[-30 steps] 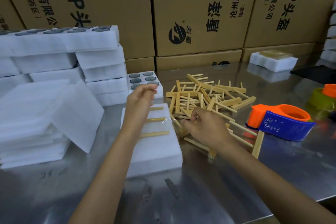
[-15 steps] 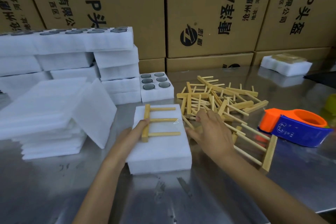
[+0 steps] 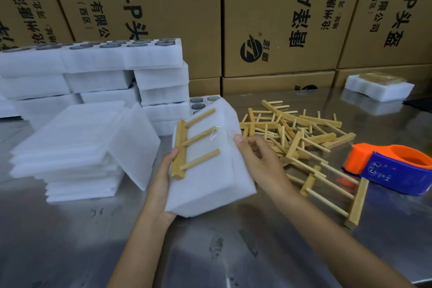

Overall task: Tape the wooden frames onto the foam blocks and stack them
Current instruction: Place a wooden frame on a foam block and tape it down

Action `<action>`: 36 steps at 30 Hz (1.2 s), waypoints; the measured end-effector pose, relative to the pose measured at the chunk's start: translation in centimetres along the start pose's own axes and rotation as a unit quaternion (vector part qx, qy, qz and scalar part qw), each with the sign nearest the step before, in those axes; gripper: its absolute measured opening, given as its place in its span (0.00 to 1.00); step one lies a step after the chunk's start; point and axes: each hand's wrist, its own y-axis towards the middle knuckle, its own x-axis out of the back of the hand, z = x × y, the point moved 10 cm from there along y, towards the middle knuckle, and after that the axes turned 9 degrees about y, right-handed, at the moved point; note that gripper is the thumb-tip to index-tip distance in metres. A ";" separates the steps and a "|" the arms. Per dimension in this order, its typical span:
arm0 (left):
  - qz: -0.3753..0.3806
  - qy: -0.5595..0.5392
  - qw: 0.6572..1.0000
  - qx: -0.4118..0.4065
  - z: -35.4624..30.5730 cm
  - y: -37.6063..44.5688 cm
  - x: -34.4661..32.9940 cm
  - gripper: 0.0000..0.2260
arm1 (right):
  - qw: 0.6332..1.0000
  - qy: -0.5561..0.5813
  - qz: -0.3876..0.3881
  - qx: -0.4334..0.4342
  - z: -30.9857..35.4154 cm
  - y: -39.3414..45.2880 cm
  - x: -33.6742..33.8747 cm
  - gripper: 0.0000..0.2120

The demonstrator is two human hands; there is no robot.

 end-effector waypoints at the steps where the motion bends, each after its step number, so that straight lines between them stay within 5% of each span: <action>1: 0.009 -0.007 1.000 -0.006 -0.1 0.1 -0.4 0.22 | 0.999 0.023 -0.003 -0.031 -0.5 -0.2 0.1 0.17; 7: 0.014 -0.029 0.999 -0.028 0.1 0.8 -2.4 0.13 | 0.968 0.179 0.045 -0.172 -2.4 -0.6 0.0 0.16; 17: 0.027 -0.018 0.999 -0.016 -1.1 5.5 -8.4 0.28 | 0.951 0.239 0.042 -0.192 -0.3 5.6 4.2 0.14; 24: -0.077 0.121 0.983 -0.117 -7.4 9.9 -10.3 0.32 | 0.953 0.182 0.106 -0.220 -1.1 11.2 5.0 0.31; 27: -0.076 0.144 0.981 -0.101 -8.1 13.2 -12.2 0.37 | 0.957 0.189 0.022 -0.217 -1.7 14.0 6.1 0.23; 31: -0.109 0.093 0.989 -0.047 -7.3 18.8 -11.9 0.17 | 0.951 0.223 -0.094 -0.193 -2.2 18.7 7.6 0.31; 33: -0.184 0.158 0.966 -0.085 -5.8 20.3 -9.3 0.11 | 0.937 0.263 -0.127 -0.190 -2.4 21.5 7.9 0.30; 36: -0.227 0.382 0.865 -0.233 -3.6 20.5 -7.6 0.10 | 0.909 0.339 -0.126 -0.206 -2.7 26.3 6.9 0.22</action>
